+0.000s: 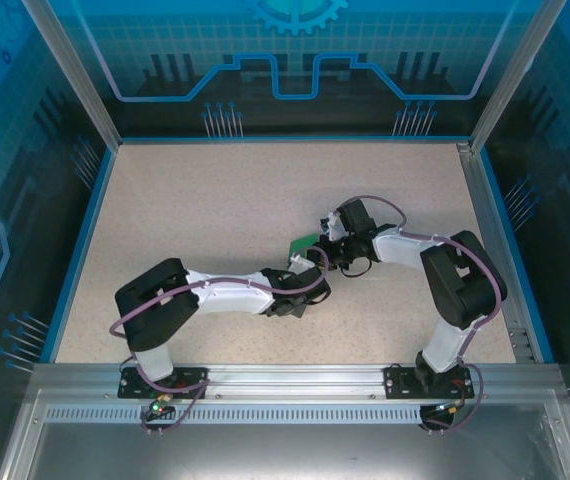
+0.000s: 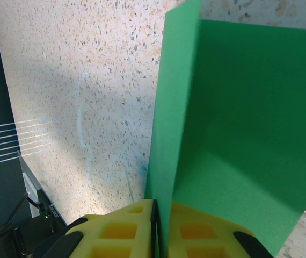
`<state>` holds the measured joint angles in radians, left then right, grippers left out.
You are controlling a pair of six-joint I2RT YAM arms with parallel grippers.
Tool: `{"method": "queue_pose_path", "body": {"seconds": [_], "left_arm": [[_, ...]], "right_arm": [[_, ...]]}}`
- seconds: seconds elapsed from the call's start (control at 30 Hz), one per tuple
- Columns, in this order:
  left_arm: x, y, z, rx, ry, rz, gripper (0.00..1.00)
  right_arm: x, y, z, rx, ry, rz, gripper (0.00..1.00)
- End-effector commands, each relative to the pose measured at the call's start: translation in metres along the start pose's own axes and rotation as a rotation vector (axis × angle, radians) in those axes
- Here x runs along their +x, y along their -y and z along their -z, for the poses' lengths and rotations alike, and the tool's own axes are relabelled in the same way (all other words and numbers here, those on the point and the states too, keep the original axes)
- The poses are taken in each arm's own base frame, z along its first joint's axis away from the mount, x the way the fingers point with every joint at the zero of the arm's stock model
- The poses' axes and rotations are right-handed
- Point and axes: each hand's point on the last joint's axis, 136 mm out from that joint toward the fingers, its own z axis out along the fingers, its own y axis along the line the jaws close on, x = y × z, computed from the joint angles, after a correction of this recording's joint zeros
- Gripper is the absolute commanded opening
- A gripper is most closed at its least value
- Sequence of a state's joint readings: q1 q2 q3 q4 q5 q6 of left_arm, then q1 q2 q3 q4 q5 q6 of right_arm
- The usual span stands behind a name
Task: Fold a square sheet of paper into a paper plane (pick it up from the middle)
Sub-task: Fourth fold the wing at the center of the table.
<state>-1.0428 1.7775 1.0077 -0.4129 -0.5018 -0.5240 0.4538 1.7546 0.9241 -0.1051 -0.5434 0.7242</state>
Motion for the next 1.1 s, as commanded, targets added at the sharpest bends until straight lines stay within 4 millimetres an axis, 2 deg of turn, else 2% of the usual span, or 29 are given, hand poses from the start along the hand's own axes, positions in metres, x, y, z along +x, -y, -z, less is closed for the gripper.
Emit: {"method": "queue_pose_path", "body": {"seconds": [0.0, 0.6, 0.8, 0.93, 1.07], "left_arm": [[-0.010, 0.000, 0.008, -0.001, 0.041, 0.008, 0.31], [-0.005, -0.003, 0.003, -0.007, 0.025, 0.011, 0.10], [-0.010, 0.001, 0.007, 0.138, 0.025, 0.088, 0.07], [-0.011, 0.008, 0.010, 0.308, 0.001, 0.143, 0.05], [-0.011, 0.006, 0.007, 0.432, -0.031, 0.217, 0.05]], "right_arm": [[0.007, -0.003, -0.006, -0.006, -0.039, 0.011, 0.12], [0.008, -0.005, -0.003, -0.006, -0.037, 0.020, 0.13], [0.009, -0.006, 0.008, 0.018, -0.022, 0.044, 0.17], [0.009, -0.008, 0.019, 0.029, 0.001, 0.062, 0.26], [0.008, -0.008, 0.035, 0.032, 0.041, 0.072, 0.34]]}}
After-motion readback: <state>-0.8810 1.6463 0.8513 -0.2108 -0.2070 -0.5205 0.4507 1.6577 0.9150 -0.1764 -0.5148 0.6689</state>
